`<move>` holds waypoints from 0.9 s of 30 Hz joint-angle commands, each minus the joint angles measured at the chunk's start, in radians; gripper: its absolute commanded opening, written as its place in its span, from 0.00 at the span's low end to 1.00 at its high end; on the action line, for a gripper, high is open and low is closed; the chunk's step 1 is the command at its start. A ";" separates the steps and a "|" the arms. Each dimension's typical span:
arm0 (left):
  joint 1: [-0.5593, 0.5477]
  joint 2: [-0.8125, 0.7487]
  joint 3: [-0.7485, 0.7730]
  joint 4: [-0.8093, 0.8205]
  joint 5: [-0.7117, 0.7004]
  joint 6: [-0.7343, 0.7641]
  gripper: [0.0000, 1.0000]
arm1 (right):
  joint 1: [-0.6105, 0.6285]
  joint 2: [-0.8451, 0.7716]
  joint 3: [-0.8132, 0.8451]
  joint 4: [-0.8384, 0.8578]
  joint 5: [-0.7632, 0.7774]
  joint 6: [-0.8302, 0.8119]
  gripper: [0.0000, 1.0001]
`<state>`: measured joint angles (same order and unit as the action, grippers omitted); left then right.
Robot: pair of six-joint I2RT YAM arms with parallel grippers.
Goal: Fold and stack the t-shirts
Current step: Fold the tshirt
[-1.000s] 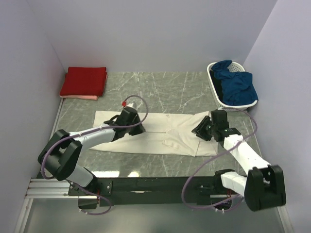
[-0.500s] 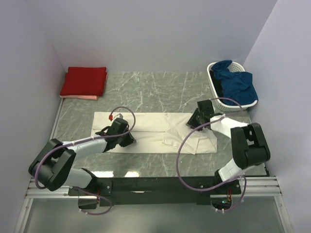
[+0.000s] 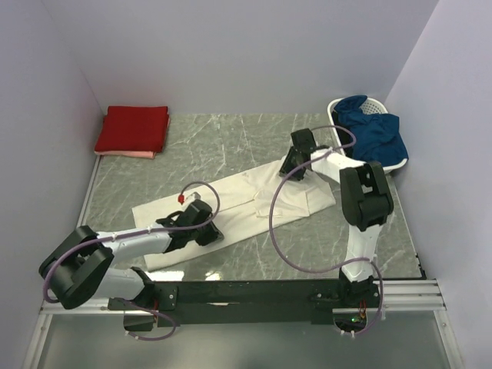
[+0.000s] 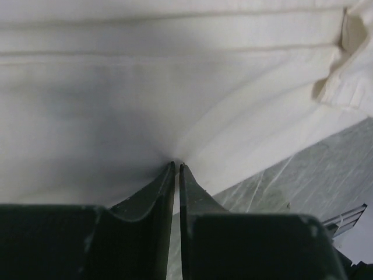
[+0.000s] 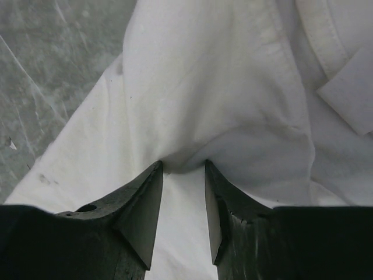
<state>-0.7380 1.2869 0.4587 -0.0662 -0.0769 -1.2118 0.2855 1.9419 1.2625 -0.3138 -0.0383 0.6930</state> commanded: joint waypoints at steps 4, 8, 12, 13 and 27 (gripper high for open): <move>-0.121 0.126 0.092 -0.018 0.035 -0.068 0.14 | 0.012 0.186 0.293 -0.221 0.037 -0.108 0.42; -0.167 0.195 0.171 0.012 0.060 -0.060 0.14 | 0.014 0.287 0.425 -0.268 0.022 -0.144 0.42; -0.179 0.229 0.241 -0.007 0.059 -0.010 0.19 | 0.020 0.360 0.563 -0.301 -0.032 -0.184 0.43; -0.181 0.227 0.261 -0.020 0.051 0.007 0.22 | 0.023 0.370 0.621 -0.323 -0.038 -0.200 0.44; -0.069 0.316 0.764 -0.090 -0.046 0.642 0.70 | -0.207 -0.240 0.409 -0.262 -0.144 -0.104 0.64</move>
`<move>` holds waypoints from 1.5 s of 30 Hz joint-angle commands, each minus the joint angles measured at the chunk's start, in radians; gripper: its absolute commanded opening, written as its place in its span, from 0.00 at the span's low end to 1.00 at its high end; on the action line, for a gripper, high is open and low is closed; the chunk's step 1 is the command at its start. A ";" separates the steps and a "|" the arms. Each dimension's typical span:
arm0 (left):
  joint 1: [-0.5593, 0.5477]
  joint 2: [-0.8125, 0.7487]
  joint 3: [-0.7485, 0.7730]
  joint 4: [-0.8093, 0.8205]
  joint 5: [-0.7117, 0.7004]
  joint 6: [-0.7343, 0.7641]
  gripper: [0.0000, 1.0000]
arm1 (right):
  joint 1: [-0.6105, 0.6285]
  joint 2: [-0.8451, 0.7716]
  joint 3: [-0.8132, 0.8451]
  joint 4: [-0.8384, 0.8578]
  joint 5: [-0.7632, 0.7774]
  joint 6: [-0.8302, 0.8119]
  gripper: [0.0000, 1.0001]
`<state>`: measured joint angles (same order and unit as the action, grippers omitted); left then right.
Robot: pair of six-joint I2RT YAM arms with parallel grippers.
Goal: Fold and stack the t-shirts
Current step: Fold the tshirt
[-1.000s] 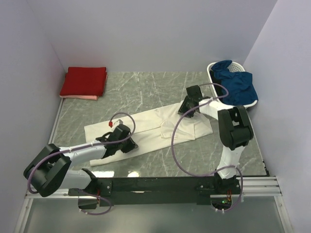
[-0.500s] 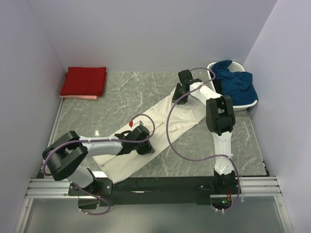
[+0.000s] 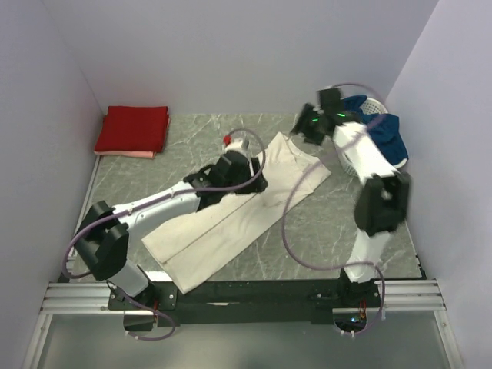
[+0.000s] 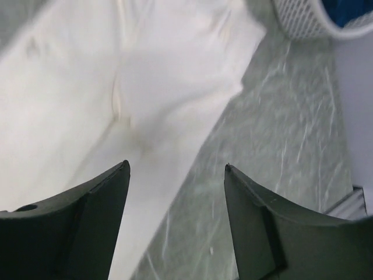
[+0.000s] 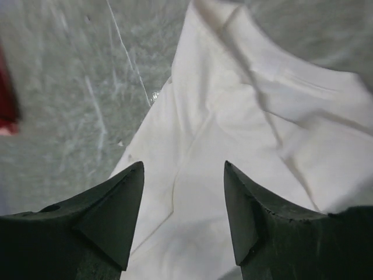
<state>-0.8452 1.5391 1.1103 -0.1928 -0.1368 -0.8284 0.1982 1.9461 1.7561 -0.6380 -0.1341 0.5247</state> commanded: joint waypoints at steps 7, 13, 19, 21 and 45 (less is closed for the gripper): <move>0.107 0.376 0.419 -0.016 0.137 0.626 0.90 | -0.230 -0.723 -0.518 0.207 -0.090 0.150 0.65; 0.106 0.608 0.667 -0.148 0.241 0.796 0.99 | -0.238 -0.930 -0.670 0.209 -0.104 0.143 0.66; 0.084 0.690 0.692 -0.132 0.298 0.850 0.99 | -0.238 -1.010 -0.770 0.210 -0.142 0.129 0.66; 0.068 0.699 0.686 -0.122 0.287 0.873 0.99 | -0.237 -1.027 -0.796 0.207 -0.137 0.117 0.66; 0.358 0.981 0.958 -0.427 0.086 0.293 0.99 | -0.217 -0.912 -0.785 0.244 -0.226 0.086 0.66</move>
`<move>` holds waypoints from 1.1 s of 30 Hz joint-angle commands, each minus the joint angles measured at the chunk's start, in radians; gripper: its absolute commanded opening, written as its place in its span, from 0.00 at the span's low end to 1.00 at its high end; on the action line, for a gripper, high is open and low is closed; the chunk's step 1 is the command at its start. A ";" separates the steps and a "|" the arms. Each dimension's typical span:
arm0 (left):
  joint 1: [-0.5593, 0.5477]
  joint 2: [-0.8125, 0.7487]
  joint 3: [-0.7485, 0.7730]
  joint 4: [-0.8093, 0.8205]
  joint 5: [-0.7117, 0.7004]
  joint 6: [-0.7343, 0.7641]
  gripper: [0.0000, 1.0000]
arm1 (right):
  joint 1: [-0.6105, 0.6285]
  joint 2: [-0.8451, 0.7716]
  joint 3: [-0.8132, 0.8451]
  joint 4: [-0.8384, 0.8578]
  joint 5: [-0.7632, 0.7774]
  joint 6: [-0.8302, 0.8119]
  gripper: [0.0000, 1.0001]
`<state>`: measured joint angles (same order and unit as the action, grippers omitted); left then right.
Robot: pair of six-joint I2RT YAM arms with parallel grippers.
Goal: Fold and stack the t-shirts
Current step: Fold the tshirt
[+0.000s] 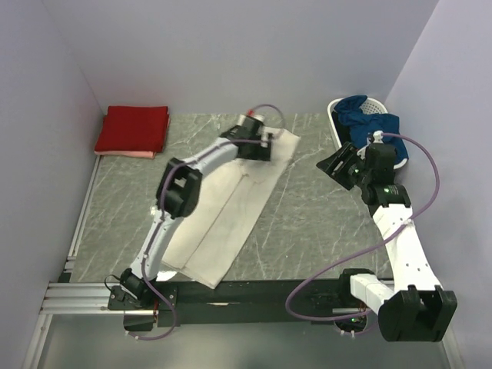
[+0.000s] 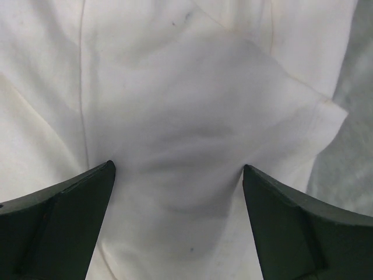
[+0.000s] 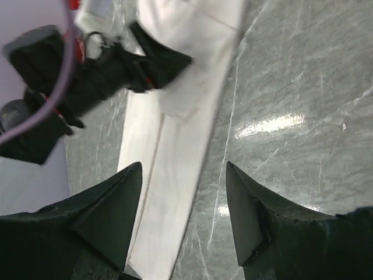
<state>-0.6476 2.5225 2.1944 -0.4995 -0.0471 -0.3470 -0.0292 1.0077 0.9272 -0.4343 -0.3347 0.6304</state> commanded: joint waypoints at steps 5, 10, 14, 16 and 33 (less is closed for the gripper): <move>0.337 -0.114 -0.340 0.105 0.110 -0.444 0.99 | 0.025 0.066 0.055 0.048 -0.021 -0.028 0.66; 0.359 -0.073 -0.236 0.079 0.090 -0.512 0.99 | 0.072 0.115 0.055 0.055 -0.009 -0.037 0.66; 0.359 0.010 -0.122 0.053 0.110 -0.549 0.99 | 0.100 0.163 0.068 0.054 -0.001 -0.049 0.66; 0.358 0.019 -0.097 0.068 0.108 -0.570 0.99 | 0.110 0.192 0.071 0.052 0.002 -0.057 0.66; 0.339 -0.554 -0.599 0.319 0.050 -0.500 0.99 | 0.567 0.209 -0.151 0.175 0.120 0.041 0.66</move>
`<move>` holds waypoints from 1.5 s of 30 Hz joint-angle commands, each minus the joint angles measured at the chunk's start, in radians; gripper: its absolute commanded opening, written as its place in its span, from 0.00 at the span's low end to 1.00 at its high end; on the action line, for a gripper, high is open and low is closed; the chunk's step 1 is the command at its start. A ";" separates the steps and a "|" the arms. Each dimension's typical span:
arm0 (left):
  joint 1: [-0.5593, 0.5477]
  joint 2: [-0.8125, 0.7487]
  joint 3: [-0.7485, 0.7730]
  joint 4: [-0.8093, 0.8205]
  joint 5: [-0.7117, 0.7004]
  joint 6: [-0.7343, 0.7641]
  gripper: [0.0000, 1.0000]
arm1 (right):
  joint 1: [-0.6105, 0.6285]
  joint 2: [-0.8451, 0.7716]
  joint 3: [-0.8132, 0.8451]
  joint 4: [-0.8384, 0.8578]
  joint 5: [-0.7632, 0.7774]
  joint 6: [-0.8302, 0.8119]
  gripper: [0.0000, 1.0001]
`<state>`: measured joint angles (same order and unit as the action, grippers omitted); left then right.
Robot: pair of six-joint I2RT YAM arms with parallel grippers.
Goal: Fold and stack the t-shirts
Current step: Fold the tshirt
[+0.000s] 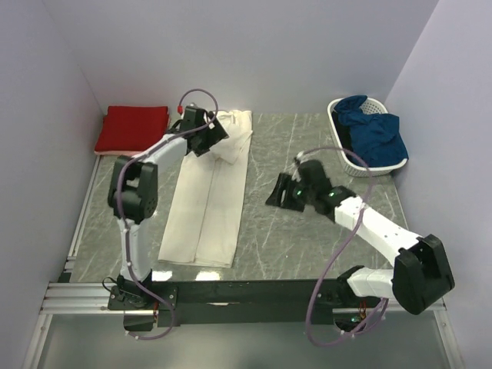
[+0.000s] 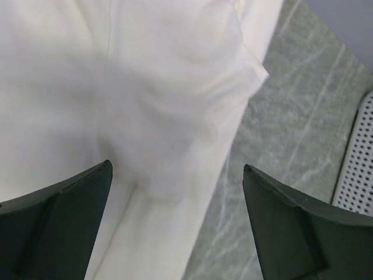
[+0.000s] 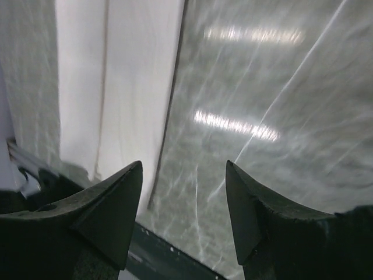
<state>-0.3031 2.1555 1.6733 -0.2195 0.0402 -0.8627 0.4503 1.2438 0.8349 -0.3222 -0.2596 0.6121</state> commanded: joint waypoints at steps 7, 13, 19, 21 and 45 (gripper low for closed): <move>-0.005 -0.647 -0.560 0.080 -0.204 -0.048 0.98 | 0.384 0.038 -0.178 0.248 0.089 0.251 0.63; -0.005 -0.943 -0.814 0.045 -0.229 -0.072 0.95 | 0.591 0.163 -0.154 0.310 0.144 0.345 0.59; -0.005 -1.161 -0.951 -0.043 -0.283 -0.070 0.94 | 0.662 0.250 -0.180 0.399 0.178 0.416 0.56; -0.005 -1.229 -0.977 -0.053 -0.292 -0.071 0.93 | 0.672 0.269 -0.183 0.423 0.183 0.432 0.55; -0.111 -1.335 -1.144 -0.049 -0.143 -0.116 0.85 | 0.581 0.021 -0.433 0.246 0.281 0.419 0.01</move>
<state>-0.3473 0.8078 0.5339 -0.3294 -0.1482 -0.9493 1.0878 1.3560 0.4614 0.0349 -0.0231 1.0740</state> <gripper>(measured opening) 0.849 0.046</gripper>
